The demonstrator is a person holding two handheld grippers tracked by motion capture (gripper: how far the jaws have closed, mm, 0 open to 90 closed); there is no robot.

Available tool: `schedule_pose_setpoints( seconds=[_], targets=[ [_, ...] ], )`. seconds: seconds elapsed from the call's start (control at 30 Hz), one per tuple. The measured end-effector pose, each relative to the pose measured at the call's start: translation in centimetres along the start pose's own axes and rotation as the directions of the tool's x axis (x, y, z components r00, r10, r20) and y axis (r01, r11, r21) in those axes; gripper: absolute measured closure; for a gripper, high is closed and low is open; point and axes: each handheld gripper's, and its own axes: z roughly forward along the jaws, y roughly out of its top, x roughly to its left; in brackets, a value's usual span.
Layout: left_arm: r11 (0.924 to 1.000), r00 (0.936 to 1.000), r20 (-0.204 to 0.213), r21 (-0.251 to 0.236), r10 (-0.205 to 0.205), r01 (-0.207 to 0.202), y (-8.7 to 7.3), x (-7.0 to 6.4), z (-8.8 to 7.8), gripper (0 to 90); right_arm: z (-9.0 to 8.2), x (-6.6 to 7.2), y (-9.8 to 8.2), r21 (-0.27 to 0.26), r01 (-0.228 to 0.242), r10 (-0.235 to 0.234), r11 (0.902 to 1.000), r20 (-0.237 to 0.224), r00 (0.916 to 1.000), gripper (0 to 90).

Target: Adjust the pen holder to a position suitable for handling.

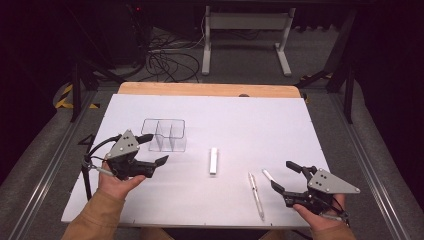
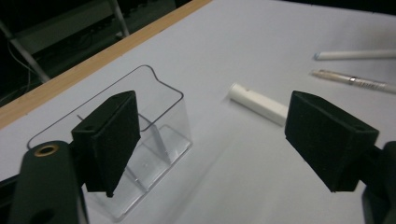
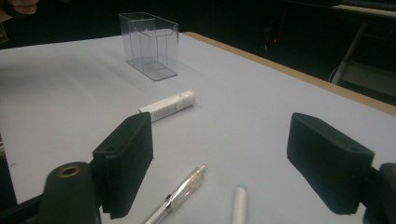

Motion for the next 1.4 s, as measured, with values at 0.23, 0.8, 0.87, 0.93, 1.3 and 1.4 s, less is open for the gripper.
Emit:
schedule_pose_setpoints(
  seconds=[0.23, 0.8, 0.87, 0.93, 1.3, 1.4],
  targets=[
    [0.9955, 0.9978, 0.000, 0.069, 0.066, -0.066, 0.6, 0.8, 0.2, 30.6, 0.1, 0.0, 0.0, 0.002, 0.003, -0.003, 1.0000, -0.007, 1.0000, 23.1],
    [0.9577, 0.9901, 0.026, 0.251, 0.138, -0.140, 1.5, 3.7, 2.3, 43.5, 0.2, 0.1, 0.0, 0.007, 0.008, -0.008, 0.9999, -0.016, 0.9998, 23.1],
    [0.9495, 0.9890, 0.033, 0.277, 0.144, -0.148, 1.6, 4.1, 2.7, 44.3, 0.2, 0.1, 0.0, 0.008, 0.008, -0.008, 0.9999, -0.018, 0.9998, 23.1],
    [0.9414, 0.9879, 0.033, 0.300, 0.151, -0.154, 1.7, 4.4, 3.0, 45.3, 0.3, 0.1, 0.0, 0.007, 0.011, -0.011, 0.9999, -0.020, 0.9997, 23.1],
    [0.9032, 0.9843, 0.013, 0.395, 0.176, -0.167, 1.6, 5.7, 4.5, 48.5, 0.3, 0.2, 0.0, 0.014, 0.014, -0.014, 0.9998, -0.025, 0.9996, 23.1],
    [0.8933, 0.9821, 0.013, 0.413, 0.188, -0.177, 1.6, 5.9, 4.8, 51.2, 0.4, 0.2, 0.0, 0.016, 0.018, -0.017, 0.9997, -0.024, 0.9995, 23.1]
  ],
)
